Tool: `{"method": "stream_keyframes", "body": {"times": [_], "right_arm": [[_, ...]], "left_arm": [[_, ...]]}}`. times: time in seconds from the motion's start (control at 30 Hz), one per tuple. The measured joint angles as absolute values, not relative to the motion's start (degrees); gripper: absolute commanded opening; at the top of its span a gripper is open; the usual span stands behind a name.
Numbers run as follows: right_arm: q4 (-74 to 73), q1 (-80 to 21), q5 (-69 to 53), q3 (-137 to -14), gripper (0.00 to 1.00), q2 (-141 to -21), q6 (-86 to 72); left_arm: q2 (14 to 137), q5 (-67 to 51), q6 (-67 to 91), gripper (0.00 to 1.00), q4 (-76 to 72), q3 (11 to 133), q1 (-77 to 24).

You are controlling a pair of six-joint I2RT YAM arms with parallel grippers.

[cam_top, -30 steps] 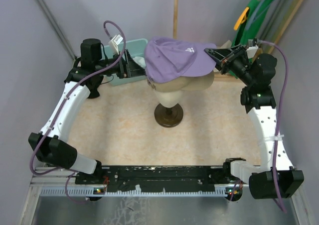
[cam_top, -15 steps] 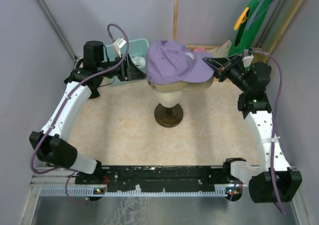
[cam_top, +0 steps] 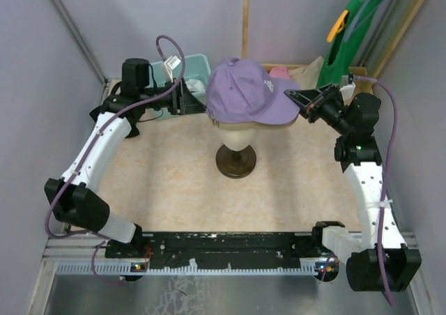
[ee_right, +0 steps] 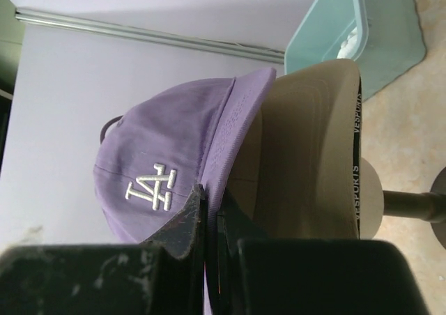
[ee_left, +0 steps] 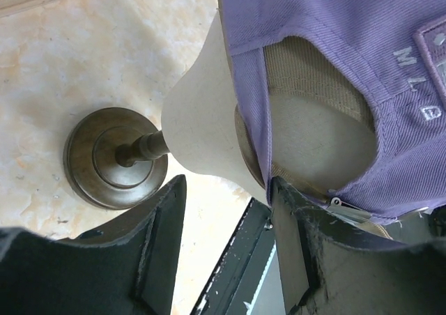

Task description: Stack the hats

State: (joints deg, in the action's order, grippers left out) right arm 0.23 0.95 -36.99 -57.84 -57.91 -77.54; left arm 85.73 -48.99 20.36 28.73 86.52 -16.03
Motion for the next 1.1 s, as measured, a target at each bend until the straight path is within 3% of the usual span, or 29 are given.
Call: {"method": "stream_keyframes", "body": {"times": [0.93,1.1], "right_arm": [[-4.1,2.7,-39.3,-58.3,0.0,-61.4,-61.8],[-6.4,2.7,-38.8,-59.5,0.0,-61.2,-58.1]], "left_arm": [[87.3,-52.4,16.2,0.41,29.4,86.3,-16.8],[89.2,-52.9,15.0,0.44,30.4,88.5,-16.9]]}}
